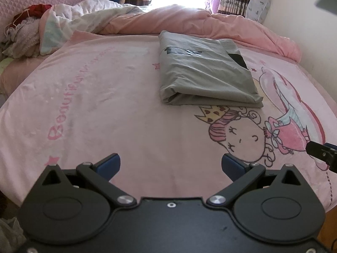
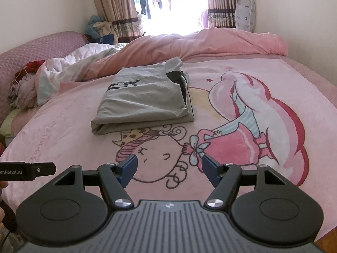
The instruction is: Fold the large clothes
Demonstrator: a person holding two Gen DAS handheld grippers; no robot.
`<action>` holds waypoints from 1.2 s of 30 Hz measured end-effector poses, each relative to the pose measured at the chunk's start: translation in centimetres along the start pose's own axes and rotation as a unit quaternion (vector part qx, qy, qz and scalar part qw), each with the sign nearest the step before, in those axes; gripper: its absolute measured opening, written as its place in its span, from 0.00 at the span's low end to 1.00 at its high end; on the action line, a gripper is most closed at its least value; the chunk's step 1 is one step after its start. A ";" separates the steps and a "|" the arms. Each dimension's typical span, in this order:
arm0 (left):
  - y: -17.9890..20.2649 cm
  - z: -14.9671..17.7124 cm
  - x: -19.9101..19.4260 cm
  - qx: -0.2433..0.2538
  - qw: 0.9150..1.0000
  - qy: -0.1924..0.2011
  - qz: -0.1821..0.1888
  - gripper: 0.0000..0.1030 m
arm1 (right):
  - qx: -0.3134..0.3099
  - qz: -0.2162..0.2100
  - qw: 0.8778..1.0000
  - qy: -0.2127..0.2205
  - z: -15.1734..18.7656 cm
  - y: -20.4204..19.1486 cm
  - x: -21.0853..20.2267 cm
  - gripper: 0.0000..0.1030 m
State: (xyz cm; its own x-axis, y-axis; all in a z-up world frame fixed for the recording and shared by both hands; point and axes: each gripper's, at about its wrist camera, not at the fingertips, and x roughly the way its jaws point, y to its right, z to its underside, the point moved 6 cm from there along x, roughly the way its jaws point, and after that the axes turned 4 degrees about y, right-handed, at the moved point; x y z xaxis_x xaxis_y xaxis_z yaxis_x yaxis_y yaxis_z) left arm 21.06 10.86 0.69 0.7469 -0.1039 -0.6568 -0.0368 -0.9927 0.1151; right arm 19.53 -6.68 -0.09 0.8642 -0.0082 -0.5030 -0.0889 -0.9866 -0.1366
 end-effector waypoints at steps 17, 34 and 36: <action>-0.2 -0.1 0.4 -0.001 1.000 -0.005 -0.005 1.00 | 0.000 -0.001 1.000 -0.007 0.1 0.3 0.4 0.79; 0.0 0.0 0.4 0.001 1.000 -0.006 -0.007 1.00 | 0.003 -0.003 1.000 -0.012 0.8 0.1 0.7 0.79; 0.0 0.0 0.3 0.001 1.000 -0.006 -0.007 1.00 | 0.004 -0.002 1.000 -0.013 0.8 0.1 0.7 0.79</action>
State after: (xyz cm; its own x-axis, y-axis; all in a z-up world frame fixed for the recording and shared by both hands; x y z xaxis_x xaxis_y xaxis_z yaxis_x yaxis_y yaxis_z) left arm 21.32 10.80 0.47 0.7397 -0.0905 -0.6668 -0.0283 -0.9942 0.1035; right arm 19.69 -6.61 -1.13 0.8514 0.0010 -0.5245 -0.0883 -0.9854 -0.1453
